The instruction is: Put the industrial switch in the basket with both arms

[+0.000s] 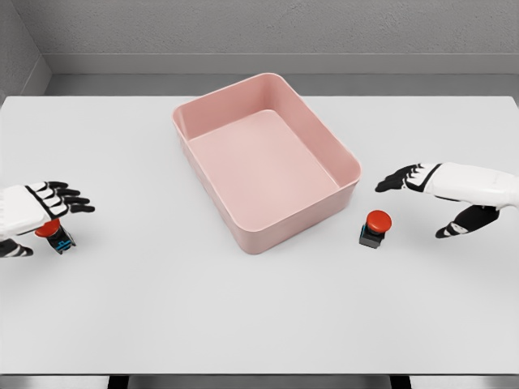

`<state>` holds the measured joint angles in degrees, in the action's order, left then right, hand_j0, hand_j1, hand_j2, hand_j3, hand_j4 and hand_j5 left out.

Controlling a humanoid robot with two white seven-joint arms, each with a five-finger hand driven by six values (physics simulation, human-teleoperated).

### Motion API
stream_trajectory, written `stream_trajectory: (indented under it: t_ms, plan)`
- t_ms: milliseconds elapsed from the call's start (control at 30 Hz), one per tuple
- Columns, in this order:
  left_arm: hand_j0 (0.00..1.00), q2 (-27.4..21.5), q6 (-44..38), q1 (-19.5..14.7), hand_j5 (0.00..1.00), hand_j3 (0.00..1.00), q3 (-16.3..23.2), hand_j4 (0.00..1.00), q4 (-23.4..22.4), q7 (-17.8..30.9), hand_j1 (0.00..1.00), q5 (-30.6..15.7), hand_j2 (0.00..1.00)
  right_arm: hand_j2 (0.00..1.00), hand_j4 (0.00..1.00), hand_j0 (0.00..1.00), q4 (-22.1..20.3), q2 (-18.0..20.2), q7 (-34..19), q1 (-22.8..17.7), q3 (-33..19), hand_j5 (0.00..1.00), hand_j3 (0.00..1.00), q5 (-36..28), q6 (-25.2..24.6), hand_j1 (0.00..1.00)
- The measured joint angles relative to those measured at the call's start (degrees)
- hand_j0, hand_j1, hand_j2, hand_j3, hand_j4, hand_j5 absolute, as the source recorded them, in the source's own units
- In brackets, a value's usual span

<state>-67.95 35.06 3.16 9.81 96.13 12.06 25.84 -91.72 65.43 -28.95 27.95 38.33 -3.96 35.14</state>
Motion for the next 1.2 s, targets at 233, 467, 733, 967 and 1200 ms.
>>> stream_trajectory:
  t_ms: [233,467,733,967,1200]
  plan:
    - [1.0,2.2,0.0,-0.3,1.0,1.0,0.3,1.0,-1.4,-0.4,1.0,1.8,1.0,0.96,0.96,0.96,0.0,-0.8,0.0,0.1,0.5,0.96,0.96,0.0,0.0,0.96]
    - [1.0,3.0,0.0,-1.8,1.0,1.0,0.4,1.0,-4.4,-1.9,1.0,2.3,1.0,0.94,0.94,0.94,0.0,-1.4,0.0,0.3,0.7,0.94,0.94,0.0,0.0,0.94]
    - [1.0,4.7,0.0,-2.6,1.0,1.0,2.4,1.0,-5.2,-2.5,1.0,4.1,1.0,0.83,0.83,0.83,0.1,-3.2,-0.4,0.4,0.9,0.83,0.83,0.2,0.0,0.83]
    - [1.0,4.8,0.0,-2.6,1.0,1.0,2.7,1.0,-5.2,-2.6,1.0,4.2,1.0,0.81,0.81,0.81,0.0,-5.0,-0.7,0.9,1.0,0.81,0.81,0.6,0.0,0.81]
    - [1.0,5.8,0.0,-2.7,1.0,1.0,2.7,1.0,-5.8,-2.6,1.0,5.4,1.0,0.81,0.81,0.81,0.1,-6.6,-0.8,1.1,1.4,0.81,0.81,1.4,0.0,0.81]
